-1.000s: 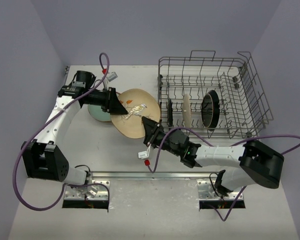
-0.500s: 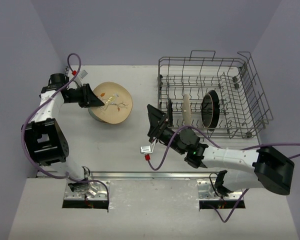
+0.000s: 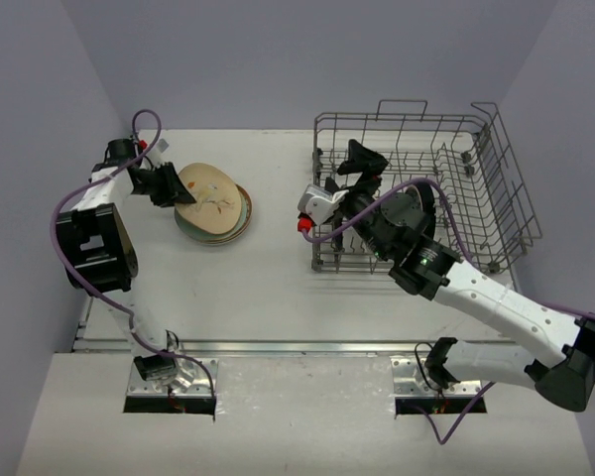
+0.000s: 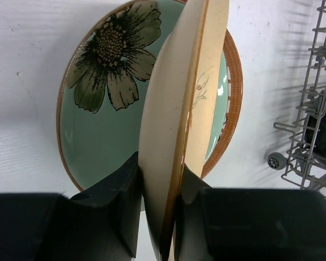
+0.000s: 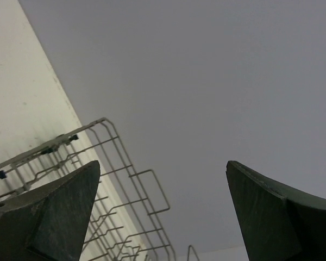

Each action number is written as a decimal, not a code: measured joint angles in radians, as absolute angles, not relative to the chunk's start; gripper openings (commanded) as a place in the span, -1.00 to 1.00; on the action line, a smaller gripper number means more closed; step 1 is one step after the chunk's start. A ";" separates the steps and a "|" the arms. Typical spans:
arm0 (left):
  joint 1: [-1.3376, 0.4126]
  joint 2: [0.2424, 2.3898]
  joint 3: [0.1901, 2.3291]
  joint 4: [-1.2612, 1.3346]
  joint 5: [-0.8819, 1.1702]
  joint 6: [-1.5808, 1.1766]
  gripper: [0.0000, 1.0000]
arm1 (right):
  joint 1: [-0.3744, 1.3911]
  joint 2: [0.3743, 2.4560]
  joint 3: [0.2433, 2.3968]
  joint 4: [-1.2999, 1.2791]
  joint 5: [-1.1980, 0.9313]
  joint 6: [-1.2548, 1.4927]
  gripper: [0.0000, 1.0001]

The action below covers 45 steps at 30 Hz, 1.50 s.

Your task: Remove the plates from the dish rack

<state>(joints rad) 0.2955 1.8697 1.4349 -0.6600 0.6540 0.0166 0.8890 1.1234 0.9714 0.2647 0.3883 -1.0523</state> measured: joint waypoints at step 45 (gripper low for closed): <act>0.278 1.773 1.239 -0.488 0.129 0.057 0.12 | 0.812 1.127 1.089 -0.137 0.336 -0.736 0.97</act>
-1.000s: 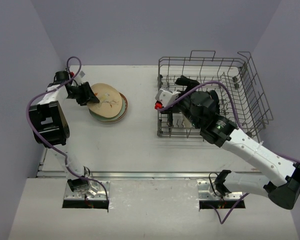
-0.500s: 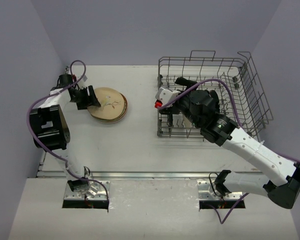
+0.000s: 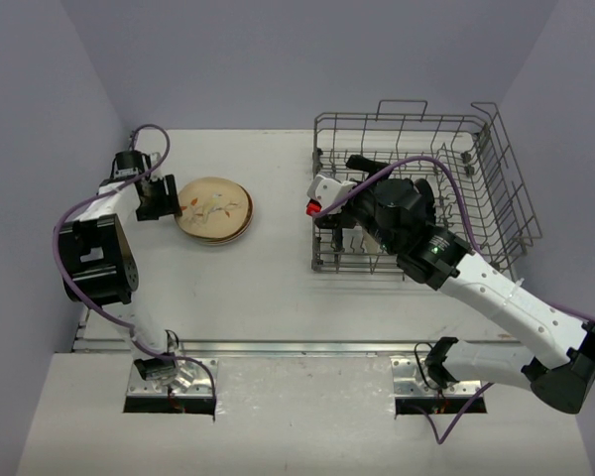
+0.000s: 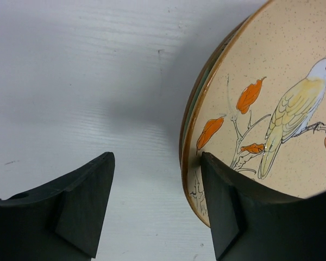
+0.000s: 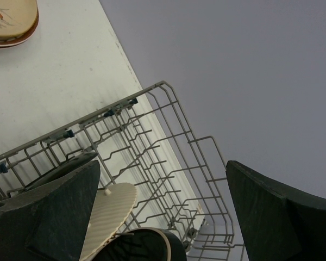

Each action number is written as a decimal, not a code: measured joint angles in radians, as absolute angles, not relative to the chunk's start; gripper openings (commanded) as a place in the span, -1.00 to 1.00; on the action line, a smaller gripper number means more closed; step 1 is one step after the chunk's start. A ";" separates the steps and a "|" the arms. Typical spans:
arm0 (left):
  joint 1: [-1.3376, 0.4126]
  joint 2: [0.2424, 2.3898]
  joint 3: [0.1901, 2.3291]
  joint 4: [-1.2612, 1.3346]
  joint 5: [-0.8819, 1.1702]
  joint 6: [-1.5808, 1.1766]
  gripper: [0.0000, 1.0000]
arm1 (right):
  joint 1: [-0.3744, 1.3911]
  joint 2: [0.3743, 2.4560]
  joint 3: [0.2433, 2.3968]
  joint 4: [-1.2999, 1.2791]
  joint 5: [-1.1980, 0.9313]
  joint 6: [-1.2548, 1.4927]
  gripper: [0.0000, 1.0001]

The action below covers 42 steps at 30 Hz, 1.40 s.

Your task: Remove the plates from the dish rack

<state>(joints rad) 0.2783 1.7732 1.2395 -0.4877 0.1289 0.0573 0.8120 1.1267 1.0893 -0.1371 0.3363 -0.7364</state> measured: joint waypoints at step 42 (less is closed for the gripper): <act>0.143 1.298 1.237 -0.480 0.311 0.106 0.37 | 0.031 1.436 1.264 -0.756 -0.044 0.040 0.42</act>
